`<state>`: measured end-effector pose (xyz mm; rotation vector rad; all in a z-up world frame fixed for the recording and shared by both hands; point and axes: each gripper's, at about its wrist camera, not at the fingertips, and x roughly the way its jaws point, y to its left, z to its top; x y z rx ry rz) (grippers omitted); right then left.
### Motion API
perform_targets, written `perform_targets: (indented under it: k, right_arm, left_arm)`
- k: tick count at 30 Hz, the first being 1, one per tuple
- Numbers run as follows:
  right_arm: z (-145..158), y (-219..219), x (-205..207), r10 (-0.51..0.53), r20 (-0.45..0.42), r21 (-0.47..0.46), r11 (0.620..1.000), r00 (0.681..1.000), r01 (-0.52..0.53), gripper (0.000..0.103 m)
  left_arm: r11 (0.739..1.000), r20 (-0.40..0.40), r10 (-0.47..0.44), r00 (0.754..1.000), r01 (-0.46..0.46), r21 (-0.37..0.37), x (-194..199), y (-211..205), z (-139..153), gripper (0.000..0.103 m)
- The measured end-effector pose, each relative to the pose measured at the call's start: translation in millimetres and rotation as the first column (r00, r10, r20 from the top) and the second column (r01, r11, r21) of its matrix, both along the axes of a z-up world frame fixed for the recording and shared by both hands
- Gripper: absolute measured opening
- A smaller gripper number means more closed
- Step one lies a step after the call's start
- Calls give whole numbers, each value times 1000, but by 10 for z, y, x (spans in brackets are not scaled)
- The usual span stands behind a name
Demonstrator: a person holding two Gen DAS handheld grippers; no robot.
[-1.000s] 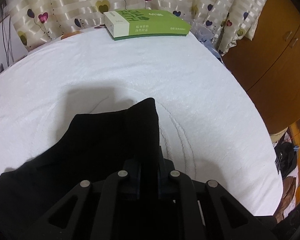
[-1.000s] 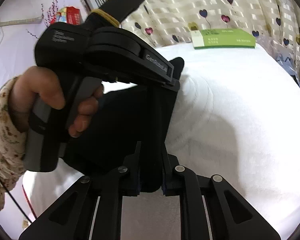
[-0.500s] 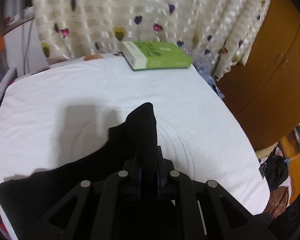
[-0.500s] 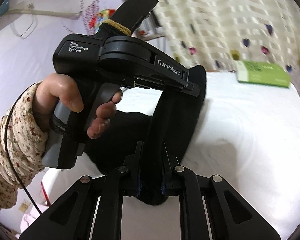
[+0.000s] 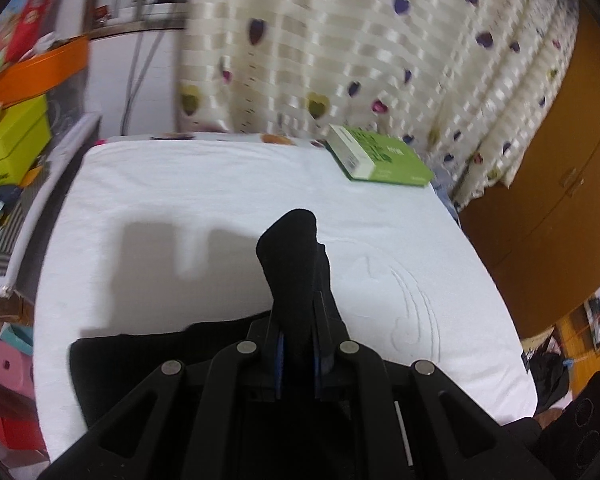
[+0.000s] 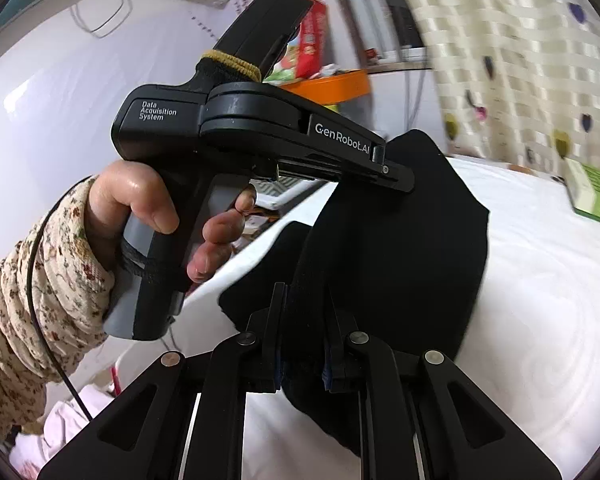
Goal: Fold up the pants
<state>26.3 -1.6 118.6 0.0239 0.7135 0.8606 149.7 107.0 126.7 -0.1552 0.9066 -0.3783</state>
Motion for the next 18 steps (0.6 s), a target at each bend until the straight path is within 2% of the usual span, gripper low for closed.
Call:
perform_targets:
  k: [10, 18]
  right_arm:
    - [-91, 645, 125, 92, -23, -13, 996, 996, -92, 14]
    - [-444, 1056, 246, 139, -88, -54, 988, 986, -144, 14]
  left_arm:
    - [997, 24, 69, 997, -68, -25, -30, 682, -82, 11]
    - [994, -29, 109, 994, -109, -4, -11, 1150, -446, 12]
